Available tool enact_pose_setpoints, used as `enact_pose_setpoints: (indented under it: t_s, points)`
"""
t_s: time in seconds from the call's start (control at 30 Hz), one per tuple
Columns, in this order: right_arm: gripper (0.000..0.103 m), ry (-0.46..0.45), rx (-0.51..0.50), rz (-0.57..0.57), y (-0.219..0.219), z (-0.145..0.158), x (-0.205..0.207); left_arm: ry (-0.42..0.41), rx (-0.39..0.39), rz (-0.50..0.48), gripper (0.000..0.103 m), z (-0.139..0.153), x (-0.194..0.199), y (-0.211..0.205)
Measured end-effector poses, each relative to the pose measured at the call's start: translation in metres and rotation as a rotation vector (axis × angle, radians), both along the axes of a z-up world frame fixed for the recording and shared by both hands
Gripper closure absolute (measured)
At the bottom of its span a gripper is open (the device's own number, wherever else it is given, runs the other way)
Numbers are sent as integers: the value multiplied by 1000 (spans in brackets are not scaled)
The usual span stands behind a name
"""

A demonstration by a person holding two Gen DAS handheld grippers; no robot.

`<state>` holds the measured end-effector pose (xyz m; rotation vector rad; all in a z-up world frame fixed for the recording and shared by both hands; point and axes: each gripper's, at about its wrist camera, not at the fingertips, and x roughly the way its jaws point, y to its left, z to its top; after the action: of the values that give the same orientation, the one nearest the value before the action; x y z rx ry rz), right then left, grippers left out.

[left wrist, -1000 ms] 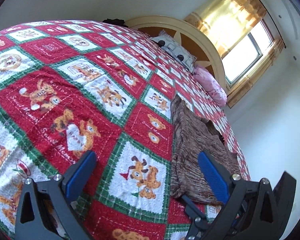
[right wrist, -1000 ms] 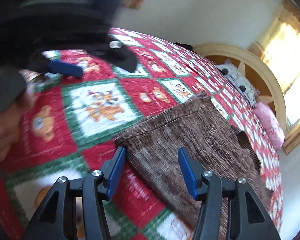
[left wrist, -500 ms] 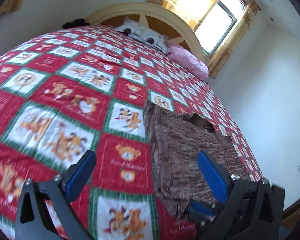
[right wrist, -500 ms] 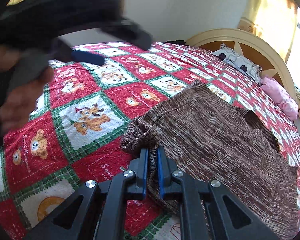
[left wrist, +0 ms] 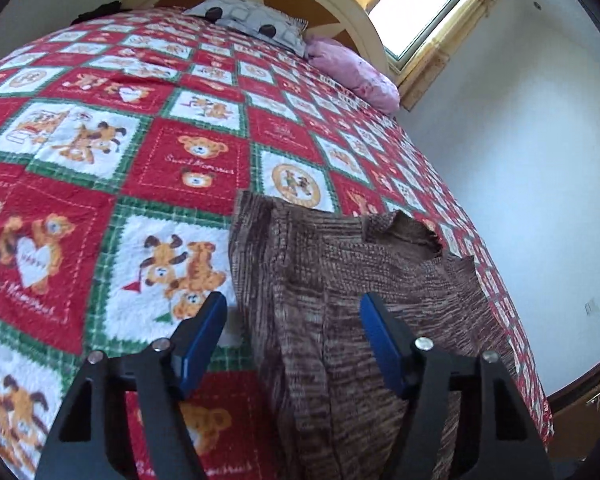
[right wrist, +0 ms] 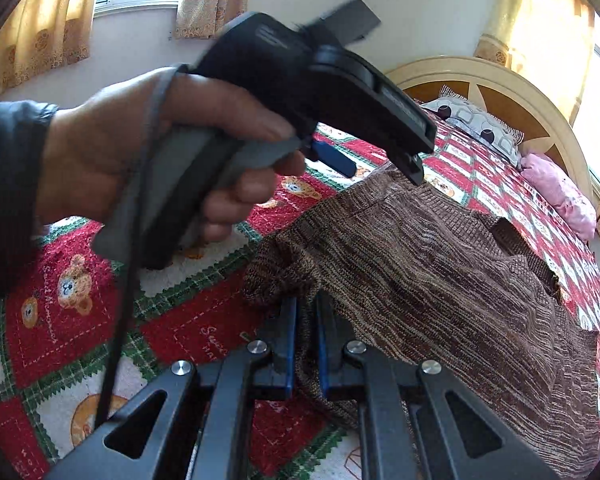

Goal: Fold small clothes
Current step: 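Grasp the sweater edge with the right tool while the left tool grasps beside it, then lift the edge with both tools and fold the sweater over in half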

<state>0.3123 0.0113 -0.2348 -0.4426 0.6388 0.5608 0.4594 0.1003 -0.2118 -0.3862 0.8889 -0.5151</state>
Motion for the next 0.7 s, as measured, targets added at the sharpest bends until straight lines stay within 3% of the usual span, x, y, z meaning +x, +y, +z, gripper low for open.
enact_pose_setpoints:
  t_s: [0.03, 0.1, 0.2, 0.4, 0.7]
  points:
    - [95, -1, -1, 0, 0, 0, 0, 12, 2, -9, 51, -2, 2, -2]
    - [95, 0, 0, 1, 0, -1, 0, 27, 8, -9, 57, -6, 8, -4]
    - [95, 4, 7, 1, -1, -1, 1, 57, -35, -25, 89, -11, 15, -4]
    - [97, 7, 34, 4, -8, 4, 1, 35, -47, -11, 93, -3, 8, -4]
    - [98, 21, 292, -79, -77, 50, 2, 20, -157, 29, 93, 26, 3, -7]
